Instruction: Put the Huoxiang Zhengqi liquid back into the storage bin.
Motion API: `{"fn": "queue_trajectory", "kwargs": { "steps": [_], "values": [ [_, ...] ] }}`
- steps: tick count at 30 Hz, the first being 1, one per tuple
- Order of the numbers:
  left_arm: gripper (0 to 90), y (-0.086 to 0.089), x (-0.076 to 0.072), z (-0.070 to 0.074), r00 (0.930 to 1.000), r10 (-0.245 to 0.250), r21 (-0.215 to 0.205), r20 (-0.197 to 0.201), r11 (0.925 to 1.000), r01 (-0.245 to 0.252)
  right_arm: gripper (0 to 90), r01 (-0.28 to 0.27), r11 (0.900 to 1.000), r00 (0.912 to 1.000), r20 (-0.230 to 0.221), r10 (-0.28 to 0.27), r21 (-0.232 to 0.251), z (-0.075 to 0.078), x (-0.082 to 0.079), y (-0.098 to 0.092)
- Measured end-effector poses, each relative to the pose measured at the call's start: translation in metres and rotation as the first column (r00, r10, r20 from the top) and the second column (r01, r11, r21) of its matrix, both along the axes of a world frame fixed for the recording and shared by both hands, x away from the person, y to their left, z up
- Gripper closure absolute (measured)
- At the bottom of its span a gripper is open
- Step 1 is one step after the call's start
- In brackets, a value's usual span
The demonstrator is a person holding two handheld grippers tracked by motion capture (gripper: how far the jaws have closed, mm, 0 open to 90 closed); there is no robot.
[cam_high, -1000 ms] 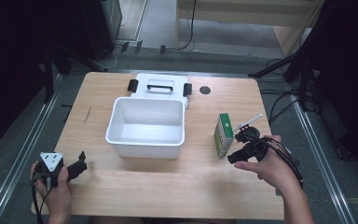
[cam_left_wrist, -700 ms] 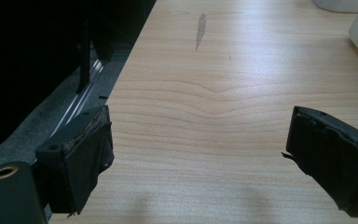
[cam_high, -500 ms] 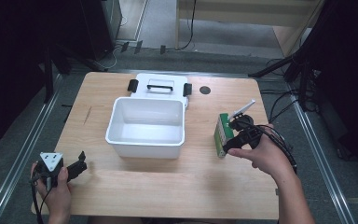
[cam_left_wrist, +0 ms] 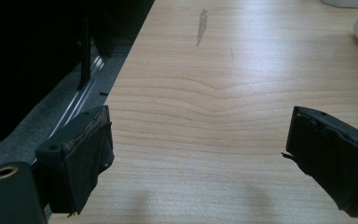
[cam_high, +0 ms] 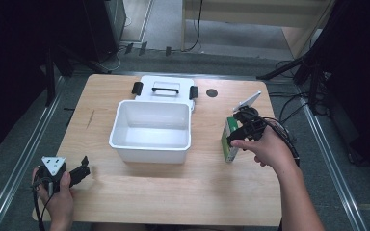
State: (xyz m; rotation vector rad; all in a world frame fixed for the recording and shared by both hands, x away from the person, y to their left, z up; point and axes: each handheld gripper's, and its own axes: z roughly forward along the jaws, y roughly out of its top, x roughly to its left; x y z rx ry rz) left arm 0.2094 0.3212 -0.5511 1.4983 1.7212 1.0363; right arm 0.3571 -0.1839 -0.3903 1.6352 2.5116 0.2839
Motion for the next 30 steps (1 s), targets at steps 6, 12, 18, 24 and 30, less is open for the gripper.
{"fn": "queue_trajectory", "kwargs": {
  "steps": [6,12,18,24,30],
  "values": [
    [7.7,0.000,0.000,0.000,1.0000,0.000,0.000,0.000,1.0000,0.000,30.7,0.024,0.999,0.9997,-0.009,-0.024,-0.029,-0.001,0.011,0.004],
    [7.7,0.001,0.000,0.000,1.0000,-0.002,-0.006,0.000,1.0000,0.002,39.3,0.063,0.998,0.9977,-0.022,-0.064,-0.017,-0.001,0.020,0.007],
    [7.7,0.002,0.001,0.000,1.0000,-0.006,-0.022,-0.006,0.9997,0.006,46.8,0.093,0.994,0.9940,-0.052,-0.096,-0.053,-0.009,0.032,0.007],
    [7.6,0.003,0.001,0.000,0.9999,-0.008,-0.028,-0.007,0.9996,0.008,56.1,0.097,0.994,0.9899,-0.099,-0.101,-0.053,-0.019,0.040,0.009],
    [7.7,0.004,0.002,0.000,0.9999,-0.005,-0.041,-0.012,0.9992,0.005,60.8,0.046,0.998,0.9931,-0.106,-0.050,-0.040,-0.020,0.043,0.012]
  ]
}}
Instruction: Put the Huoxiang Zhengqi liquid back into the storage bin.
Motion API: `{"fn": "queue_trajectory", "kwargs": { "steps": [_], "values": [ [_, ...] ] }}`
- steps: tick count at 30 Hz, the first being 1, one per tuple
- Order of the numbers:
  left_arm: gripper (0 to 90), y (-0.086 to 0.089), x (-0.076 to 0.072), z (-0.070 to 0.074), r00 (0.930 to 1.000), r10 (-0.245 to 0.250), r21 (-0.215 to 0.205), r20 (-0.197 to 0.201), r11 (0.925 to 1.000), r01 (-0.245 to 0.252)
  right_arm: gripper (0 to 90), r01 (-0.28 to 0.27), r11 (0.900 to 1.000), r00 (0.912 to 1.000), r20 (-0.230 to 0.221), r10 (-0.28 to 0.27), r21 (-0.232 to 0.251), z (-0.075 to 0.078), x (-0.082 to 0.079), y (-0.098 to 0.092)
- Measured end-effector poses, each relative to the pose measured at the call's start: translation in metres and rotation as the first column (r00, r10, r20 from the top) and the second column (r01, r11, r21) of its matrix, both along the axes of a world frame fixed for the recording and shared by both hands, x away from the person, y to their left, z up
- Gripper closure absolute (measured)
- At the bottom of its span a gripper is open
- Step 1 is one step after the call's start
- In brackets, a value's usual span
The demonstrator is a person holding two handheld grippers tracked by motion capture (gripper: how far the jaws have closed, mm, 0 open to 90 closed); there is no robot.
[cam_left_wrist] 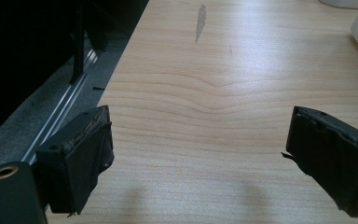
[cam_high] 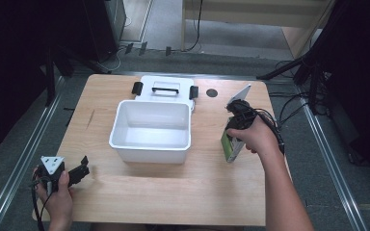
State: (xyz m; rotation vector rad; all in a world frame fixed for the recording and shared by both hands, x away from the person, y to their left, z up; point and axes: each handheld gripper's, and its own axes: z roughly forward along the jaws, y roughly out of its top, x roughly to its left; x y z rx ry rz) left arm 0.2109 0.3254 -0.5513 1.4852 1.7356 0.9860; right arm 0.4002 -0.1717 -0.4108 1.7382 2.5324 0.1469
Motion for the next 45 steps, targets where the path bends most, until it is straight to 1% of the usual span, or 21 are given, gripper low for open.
{"fn": "queue_trajectory", "kwargs": {
  "steps": [7,11,12,13,15,16,17,21,24,26,27,28,30,32,33,40,41,42,43,44,45],
  "values": [
    [7.7,0.001,0.000,0.000,1.0000,0.003,-0.011,-0.001,0.9999,-0.003,64.5,-0.083,0.996,0.9963,0.020,0.083,-0.027,0.000,-0.002,0.002],
    [7.7,0.002,0.000,0.000,1.0000,0.003,-0.016,0.000,0.9999,-0.003,64.8,-0.164,0.986,0.9855,0.038,0.165,-0.037,0.000,-0.005,0.003],
    [7.7,0.002,0.000,0.000,1.0000,0.004,-0.014,0.002,0.9999,-0.004,65.0,-0.215,0.976,0.9753,0.043,0.216,-0.044,0.000,-0.006,0.002],
    [7.7,0.001,0.000,0.000,1.0000,0.005,-0.011,-0.001,0.9999,-0.005,65.0,-0.215,0.976,0.9753,0.043,0.216,-0.044,0.000,-0.006,0.002],
    [7.7,0.001,0.000,0.000,1.0000,0.004,-0.010,-0.002,0.9999,-0.004,65.3,-0.281,0.959,0.9573,0.057,0.284,-0.048,0.000,-0.009,-0.001],
    [7.7,0.001,0.000,0.000,1.0000,0.004,-0.010,-0.002,0.9999,-0.004,65.3,-0.281,0.959,0.9573,0.057,0.284,-0.048,0.000,-0.009,-0.001],
    [7.7,0.001,0.000,0.000,1.0000,0.004,-0.011,-0.003,0.9999,-0.005,65.5,-0.314,0.948,0.9463,0.066,0.316,-0.040,0.000,-0.011,-0.003],
    [7.7,0.001,0.000,0.000,1.0000,0.006,-0.009,-0.002,0.9999,-0.006,65.8,-0.337,0.941,0.9377,0.078,0.339,-0.038,0.001,-0.013,-0.005],
    [7.7,0.001,-0.001,0.000,1.0000,0.006,-0.015,0.000,0.9999,-0.006,65.7,-0.371,0.927,0.9212,0.103,0.375,-0.057,0.005,-0.017,-0.007],
    [7.7,0.002,-0.001,0.000,1.0000,0.005,-0.017,0.004,0.9998,-0.005,65.7,-0.395,0.917,0.9084,0.125,0.399,-0.056,0.008,-0.021,-0.008],
    [7.7,0.002,-0.001,0.000,1.0000,0.004,-0.018,0.003,0.9998,-0.004,65.6,-0.425,0.904,0.8935,0.140,0.427,-0.044,0.011,-0.025,-0.009],
    [7.7,0.002,-0.001,0.000,1.0000,0.004,-0.018,0.003,0.9998,-0.004,65.6,-0.425,0.904,0.8935,0.140,0.427,-0.044,0.011,-0.025,-0.009],
    [7.7,0.002,-0.001,0.000,1.0000,0.004,-0.020,0.001,0.9998,-0.003,65.6,-0.457,0.889,0.8772,0.159,0.453,-0.015,0.016,-0.028,-0.008],
    [7.7,0.002,0.000,0.000,1.0000,0.006,-0.020,0.002,0.9998,-0.006,65.6,-0.467,0.884,0.8719,0.166,0.461,-0.004,0.017,-0.029,-0.008],
    [7.7,0.002,0.000,0.000,1.0000,0.005,-0.020,0.001,0.9998,-0.005,65.6,-0.488,0.873,0.8587,0.181,0.480,0.002,0.021,-0.029,-0.006],
    [7.7,0.002,-0.001,0.000,1.0000,0.004,-0.020,0.003,0.9998,-0.004,65.5,-0.500,0.866,0.8456,0.211,0.490,-0.010,0.034,-0.031,0.005],
    [7.7,0.002,-0.001,0.000,1.0000,0.004,-0.020,0.002,0.9998,-0.004,65.5,-0.511,0.860,0.8377,0.216,0.502,-0.015,0.038,-0.032,0.010],
    [7.7,0.002,-0.001,0.000,1.0000,0.004,-0.021,0.003,0.9998,-0.004,65.5,-0.511,0.860,0.8377,0.216,0.502,-0.015,0.038,-0.032,0.010],
    [7.7,0.002,-0.001,0.000,1.0000,0.004,-0.022,0.003,0.9998,-0.004,65.5,-0.527,0.850,0.8269,0.220,0.517,-0.018,0.043,-0.033,0.014],
    [7.7,0.002,0.000,0.000,1.0000,0.004,-0.021,0.004,0.9998,-0.004,65.5,-0.527,0.850,0.8269,0.220,0.517,-0.018,0.043,-0.033,0.014],
    [7.7,0.002,0.000,0.000,1.0000,0.005,-0.024,0.004,0.9997,-0.005,65.4,-0.550,0.835,0.8120,0.224,0.539,-0.017,0.048,-0.033,0.018]
  ]
}}
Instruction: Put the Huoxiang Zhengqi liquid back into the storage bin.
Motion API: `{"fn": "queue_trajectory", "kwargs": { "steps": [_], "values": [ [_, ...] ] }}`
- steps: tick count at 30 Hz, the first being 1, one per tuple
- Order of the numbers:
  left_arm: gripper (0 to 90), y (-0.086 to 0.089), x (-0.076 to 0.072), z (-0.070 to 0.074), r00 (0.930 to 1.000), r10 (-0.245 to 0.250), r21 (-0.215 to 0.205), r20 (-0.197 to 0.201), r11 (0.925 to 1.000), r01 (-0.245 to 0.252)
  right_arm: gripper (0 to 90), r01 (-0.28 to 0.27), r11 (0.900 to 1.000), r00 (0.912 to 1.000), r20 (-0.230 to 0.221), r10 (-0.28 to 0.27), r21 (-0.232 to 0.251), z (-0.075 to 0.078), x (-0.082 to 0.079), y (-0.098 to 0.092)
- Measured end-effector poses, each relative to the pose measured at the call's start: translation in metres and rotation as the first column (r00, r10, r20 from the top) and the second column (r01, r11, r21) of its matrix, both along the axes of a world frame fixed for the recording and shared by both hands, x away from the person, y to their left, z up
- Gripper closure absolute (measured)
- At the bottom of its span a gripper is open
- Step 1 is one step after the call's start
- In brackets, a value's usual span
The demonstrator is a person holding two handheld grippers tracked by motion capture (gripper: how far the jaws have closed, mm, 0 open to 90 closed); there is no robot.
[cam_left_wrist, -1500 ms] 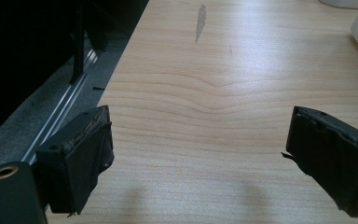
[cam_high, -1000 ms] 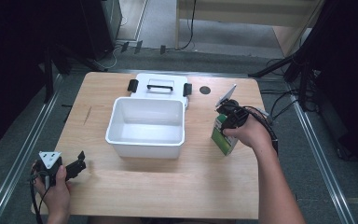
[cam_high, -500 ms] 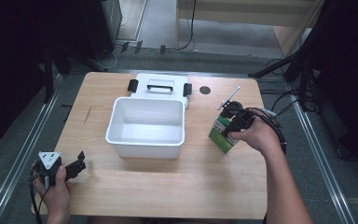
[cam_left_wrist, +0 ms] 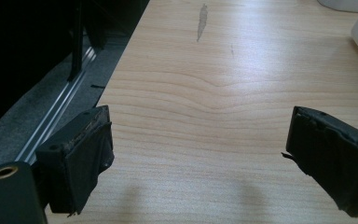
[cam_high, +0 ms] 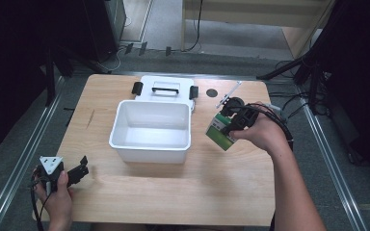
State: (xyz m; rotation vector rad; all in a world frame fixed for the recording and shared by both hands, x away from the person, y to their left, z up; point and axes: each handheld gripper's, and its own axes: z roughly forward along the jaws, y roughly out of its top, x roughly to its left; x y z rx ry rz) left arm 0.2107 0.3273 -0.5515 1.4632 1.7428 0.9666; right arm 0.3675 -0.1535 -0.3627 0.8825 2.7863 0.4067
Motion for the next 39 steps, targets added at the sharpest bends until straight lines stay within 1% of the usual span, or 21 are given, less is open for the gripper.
{"fn": "queue_trajectory", "kwargs": {
  "steps": [2,4,5,11,13,14,15,16,18,21,22,24,25,26,27,29,30,33,37,38,39],
  "values": [
    [7.7,0.000,0.000,0.000,1.0000,0.000,-0.001,-0.001,1.0000,0.000,65.4,-0.002,1.000,1.0000,-0.005,0.002,-0.001,0.002,0.000,0.001],
    [7.7,0.000,0.000,0.000,1.0000,0.002,-0.001,-0.001,1.0000,-0.002,65.4,-0.033,0.999,0.9994,0.004,0.033,0.003,0.007,0.001,0.005],
    [7.7,0.000,0.000,0.000,1.0000,0.001,-0.001,-0.003,1.0000,-0.001,65.4,-0.037,0.999,0.9993,0.005,0.036,0.004,0.009,0.001,0.006],
    [7.7,0.000,0.001,0.000,1.0000,0.001,0.001,-0.010,1.0000,-0.001,65.3,-0.094,0.996,0.9950,0.034,0.094,-0.006,0.023,0.002,0.016],
    [7.7,0.000,0.001,0.000,0.9999,0.001,-0.001,-0.010,1.0000,-0.001,65.3,-0.094,0.995,0.9947,0.041,0.095,-0.010,0.028,0.002,0.020],
    [7.7,0.001,0.001,0.000,0.9999,0.001,-0.002,-0.010,1.0000,-0.001,65.2,-0.102,0.995,0.9932,0.054,0.103,-0.012,0.032,0.003,0.022],
    [7.7,0.001,0.001,0.000,0.9999,0.001,-0.002,-0.010,1.0000,-0.001,65.2,-0.102,0.995,0.9932,0.054,0.103,-0.012,0.032,0.003,0.022],
    [7.7,0.001,0.001,0.000,0.9999,0.002,-0.002,-0.010,1.0000,-0.002,65.3,-0.100,0.995,0.9928,0.064,0.101,-0.013,0.037,0.004,0.025],
    [7.7,0.001,0.001,0.000,0.9999,0.002,-0.003,-0.010,1.0000,-0.002,65.2,-0.101,0.995,0.9923,0.070,0.102,-0.016,0.039,0.004,0.025],
    [7.7,0.001,0.001,0.000,0.9999,0.003,-0.001,-0.012,1.0000,-0.003,65.3,-0.098,0.995,0.9919,0.079,0.099,-0.022,0.048,0.005,0.029],
    [7.7,0.000,0.001,0.000,0.9999,0.004,0.001,-0.013,1.0000,-0.004,65.3,-0.098,0.995,0.9908,0.092,0.099,-0.017,0.056,0.006,0.032],
    [7.7,0.000,0.001,0.000,0.9999,0.004,0.003,-0.014,1.0000,-0.004,65.3,-0.096,0.995,0.9905,0.098,0.097,-0.013,0.059,0.006,0.033],
    [7.7,0.000,0.001,0.000,0.9999,0.004,0.002,-0.013,1.0000,-0.004,65.4,-0.099,0.995,0.9894,0.107,0.099,-0.007,0.062,0.006,0.034],
    [7.7,0.001,0.001,0.000,0.9999,0.004,-0.001,-0.012,1.0000,-0.004,65.4,-0.103,0.995,0.9867,0.126,0.103,-0.007,0.068,0.007,0.038],
    [7.7,0.001,0.001,0.000,0.9999,0.004,-0.001,-0.012,1.0000,-0.004,65.4,-0.103,0.995,0.9867,0.126,0.103,-0.007,0.068,0.007,0.038],
    [7.7,0.001,0.001,0.000,0.9999,0.001,-0.002,-0.013,1.0000,-0.001,65.3,-0.116,0.993,0.9836,0.138,0.116,-0.014,0.072,0.007,0.044],
    [7.7,0.001,0.001,0.000,0.9999,0.001,-0.002,-0.015,1.0000,-0.001,65.3,-0.131,0.991,0.9817,0.137,0.132,-0.021,0.074,0.008,0.048],
    [7.7,0.000,0.002,0.000,0.9998,0.006,-0.002,-0.017,1.0000,-0.006,65.3,-0.141,0.990,0.9808,0.134,0.142,-0.018,0.077,0.009,0.053],
    [7.7,0.001,0.002,0.000,0.9998,0.005,-0.003,-0.018,1.0000,-0.005,65.3,-0.161,0.987,0.9772,0.141,0.158,0.006,0.082,0.011,0.062],
    [7.7,0.001,0.002,0.000,0.9998,0.005,-0.003,-0.017,1.0000,-0.005,65.3,-0.170,0.985,0.9749,0.149,0.165,0.020,0.084,0.011,0.067],
    [7.7,0.001,0.002,0.000,0.9998,0.005,-0.003,-0.017,1.0000,-0.005,65.3,-0.170,0.985,0.9749,0.149,0.165,0.020,0.084,0.011,0.067]
  ]
}}
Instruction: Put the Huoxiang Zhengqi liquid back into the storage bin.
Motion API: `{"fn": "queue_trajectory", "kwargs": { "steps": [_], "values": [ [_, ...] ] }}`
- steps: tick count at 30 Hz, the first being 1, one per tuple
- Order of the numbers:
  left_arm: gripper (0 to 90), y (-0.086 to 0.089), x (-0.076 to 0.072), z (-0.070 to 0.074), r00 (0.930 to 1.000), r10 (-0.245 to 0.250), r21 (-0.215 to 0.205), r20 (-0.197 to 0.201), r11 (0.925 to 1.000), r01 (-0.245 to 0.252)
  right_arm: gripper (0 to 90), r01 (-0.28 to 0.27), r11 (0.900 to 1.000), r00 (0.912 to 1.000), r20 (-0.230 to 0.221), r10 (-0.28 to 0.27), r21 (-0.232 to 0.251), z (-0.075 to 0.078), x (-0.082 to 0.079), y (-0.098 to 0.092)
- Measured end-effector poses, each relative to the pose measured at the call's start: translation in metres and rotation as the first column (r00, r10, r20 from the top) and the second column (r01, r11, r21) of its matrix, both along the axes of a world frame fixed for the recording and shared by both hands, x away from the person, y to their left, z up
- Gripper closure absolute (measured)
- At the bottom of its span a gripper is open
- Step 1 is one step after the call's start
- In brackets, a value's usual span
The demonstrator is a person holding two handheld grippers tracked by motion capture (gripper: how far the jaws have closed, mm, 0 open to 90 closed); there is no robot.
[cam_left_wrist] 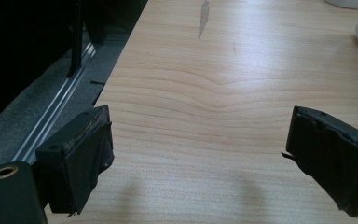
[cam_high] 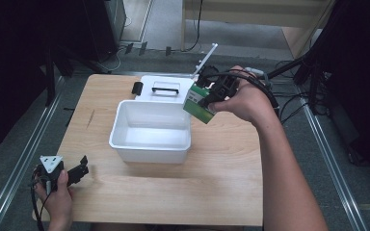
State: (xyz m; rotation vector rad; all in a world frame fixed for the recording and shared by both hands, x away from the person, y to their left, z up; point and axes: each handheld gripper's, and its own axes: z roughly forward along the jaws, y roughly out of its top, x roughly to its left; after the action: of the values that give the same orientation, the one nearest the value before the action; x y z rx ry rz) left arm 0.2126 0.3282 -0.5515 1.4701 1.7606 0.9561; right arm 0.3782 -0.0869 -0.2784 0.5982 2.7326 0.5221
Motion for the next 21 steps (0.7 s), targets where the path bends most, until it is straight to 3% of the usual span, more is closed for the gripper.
{"fn": "queue_trajectory", "kwargs": {
  "steps": [11,14,16,18,21],
  "values": [
    [7.7,0.000,0.001,0.000,1.0000,0.000,-0.002,-0.004,1.0000,0.000,65.2,-0.078,0.997,0.9970,-0.007,0.078,0.006,0.002,-0.001,0.031],
    [7.7,0.000,0.001,0.000,1.0000,0.001,-0.002,-0.005,1.0000,-0.001,65.2,-0.132,0.991,0.9912,-0.009,0.132,0.007,-0.001,-0.002,0.038],
    [7.7,0.000,0.001,0.000,1.0000,0.000,-0.001,-0.006,1.0000,0.000,65.3,-0.188,0.982,0.9820,-0.014,0.188,0.006,-0.003,-0.002,0.041],
    [7.7,0.000,0.001,0.000,1.0000,0.000,-0.001,-0.007,1.0000,0.000,65.2,-0.268,0.963,0.9632,-0.024,0.268,-0.007,-0.007,-0.004,0.045],
    [7.7,0.000,0.001,0.000,1.0000,0.001,-0.003,-0.006,1.0000,-0.001,65.1,-0.333,0.943,0.9425,-0.036,0.332,-0.024,-0.010,-0.006,0.050]
  ]
}}
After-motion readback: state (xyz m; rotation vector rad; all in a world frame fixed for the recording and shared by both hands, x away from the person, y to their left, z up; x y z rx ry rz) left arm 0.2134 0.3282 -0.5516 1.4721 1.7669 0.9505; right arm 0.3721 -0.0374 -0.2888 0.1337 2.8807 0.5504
